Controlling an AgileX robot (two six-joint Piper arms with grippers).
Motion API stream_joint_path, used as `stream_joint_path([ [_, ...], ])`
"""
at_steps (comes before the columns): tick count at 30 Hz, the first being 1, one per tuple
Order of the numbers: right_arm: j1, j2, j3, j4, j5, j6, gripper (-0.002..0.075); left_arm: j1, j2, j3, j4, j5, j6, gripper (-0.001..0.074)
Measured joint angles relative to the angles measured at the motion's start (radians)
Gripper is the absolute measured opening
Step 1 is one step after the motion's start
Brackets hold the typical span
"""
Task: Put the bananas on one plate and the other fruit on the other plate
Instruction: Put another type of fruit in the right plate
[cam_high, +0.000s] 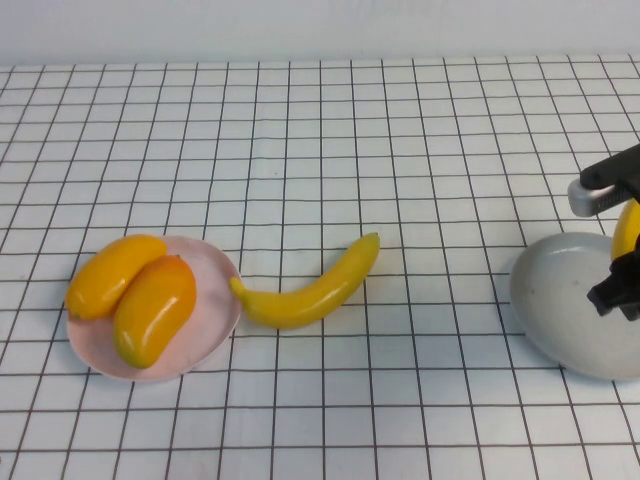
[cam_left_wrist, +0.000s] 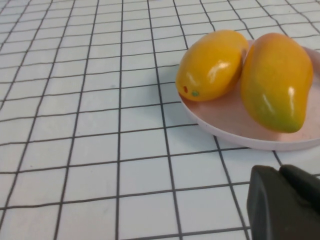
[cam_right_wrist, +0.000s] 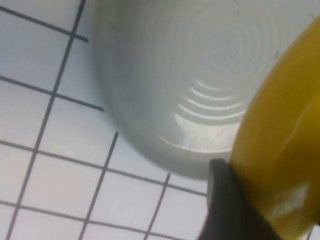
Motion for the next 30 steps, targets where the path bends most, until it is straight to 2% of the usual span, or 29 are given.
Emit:
stream_joint_path([
  [6,-0.063,0.082,0.002,0.0,-0.097,-0.021,0.0299,0.0,0.0,0.0,0.055,0.0,0.0,-0.0004],
  [12,-0.08,0.184,0.002,0.002,-0.131,-0.023,0.03,0.0,0.0,0.0,0.055,0.0,0.0,-0.0004],
  [17,-0.08,0.228,0.002,0.003,-0.143,-0.009,0.0398,0.0,0.0,0.0,0.055,0.0,0.0,-0.0004],
  [20,-0.08,0.233,0.0,-0.019,-0.141,0.029,0.0402,0.0,0.0,0.0,0.055,0.0,0.0,-0.0004],
  [24,-0.08,0.233,-0.06,-0.017,-0.067,0.047,0.0368,0.0,0.0,0.0,0.057,0.0,0.0,-0.0004],
  [30,-0.049,0.206,-0.213,0.124,0.081,-0.001,0.0348,0.0,0.0,0.0,0.059,0.0,0.0,-0.0004],
])
